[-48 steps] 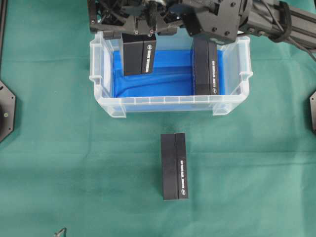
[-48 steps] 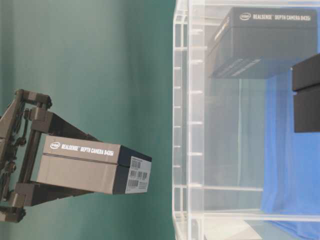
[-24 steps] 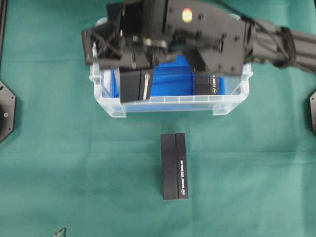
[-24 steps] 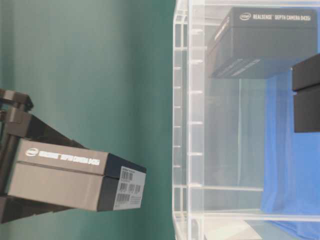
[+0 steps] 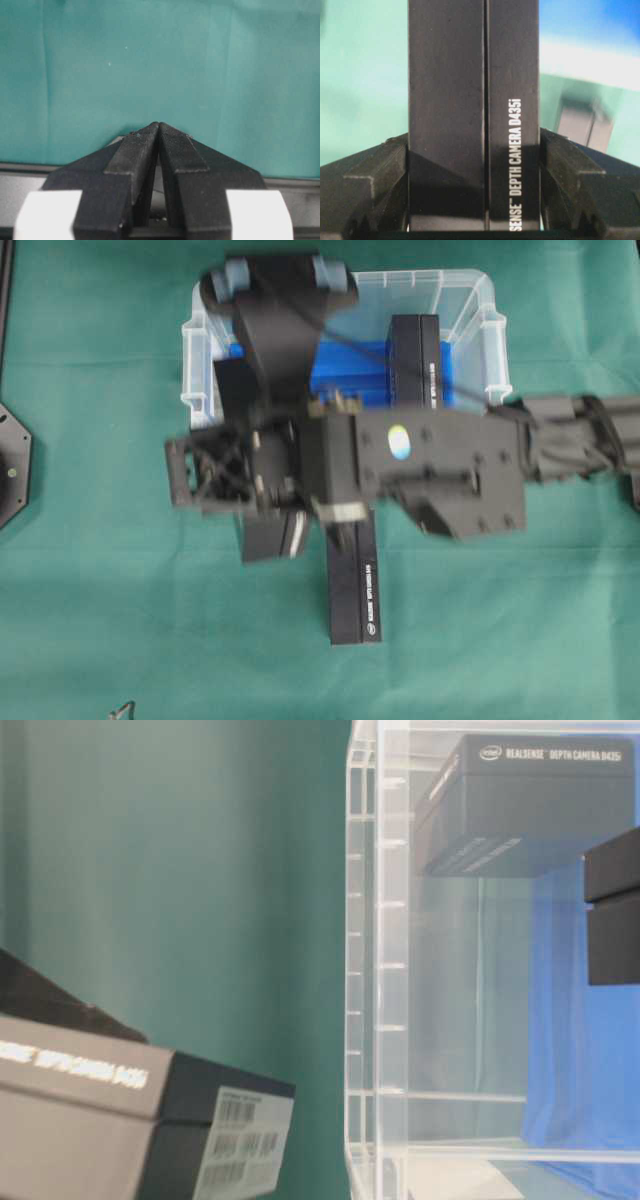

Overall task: Take the box out of the case with the right arm.
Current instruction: 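Carry the held box out of the case toward the front table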

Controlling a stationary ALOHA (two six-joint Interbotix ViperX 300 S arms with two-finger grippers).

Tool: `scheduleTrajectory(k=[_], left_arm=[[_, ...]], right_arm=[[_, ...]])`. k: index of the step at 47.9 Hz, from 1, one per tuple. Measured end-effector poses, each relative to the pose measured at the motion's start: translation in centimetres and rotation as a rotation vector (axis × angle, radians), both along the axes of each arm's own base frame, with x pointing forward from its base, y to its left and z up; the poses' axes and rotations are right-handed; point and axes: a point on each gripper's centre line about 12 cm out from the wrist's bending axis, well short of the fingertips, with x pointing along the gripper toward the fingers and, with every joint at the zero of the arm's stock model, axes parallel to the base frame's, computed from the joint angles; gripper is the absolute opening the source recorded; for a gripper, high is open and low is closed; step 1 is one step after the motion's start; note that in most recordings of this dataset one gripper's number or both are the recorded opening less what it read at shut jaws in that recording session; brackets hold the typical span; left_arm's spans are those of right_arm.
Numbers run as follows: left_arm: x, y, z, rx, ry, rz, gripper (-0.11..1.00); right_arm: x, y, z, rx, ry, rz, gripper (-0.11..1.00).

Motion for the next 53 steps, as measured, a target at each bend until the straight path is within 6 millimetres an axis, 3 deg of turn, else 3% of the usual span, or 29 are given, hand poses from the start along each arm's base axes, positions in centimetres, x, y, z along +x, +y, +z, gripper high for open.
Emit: scheduleTrajectory(k=[7, 15, 38, 53], left_arm=[[0.0, 0.0, 0.0, 0.001, 0.001, 0.001, 0.02], [0.0, 0.0, 0.0, 0.002, 0.005, 0.001, 0.02], [0.0, 0.0, 0.0, 0.001, 0.001, 0.001, 0.02], [0.0, 0.0, 0.0, 0.002, 0.006, 0.001, 0.02]], right_arm=[[-0.4, 2.8, 0.0, 0.015, -0.008, 0.019, 0.68], [-0.8, 4.6, 0.0, 0.028, -0.015, 0.021, 0.68], [-0.9, 4.9, 0.0, 0.029, -0.014, 0.024, 0.68], [0.3, 5.7, -2.9, 0.051, 0.042, 0.007, 0.68]])
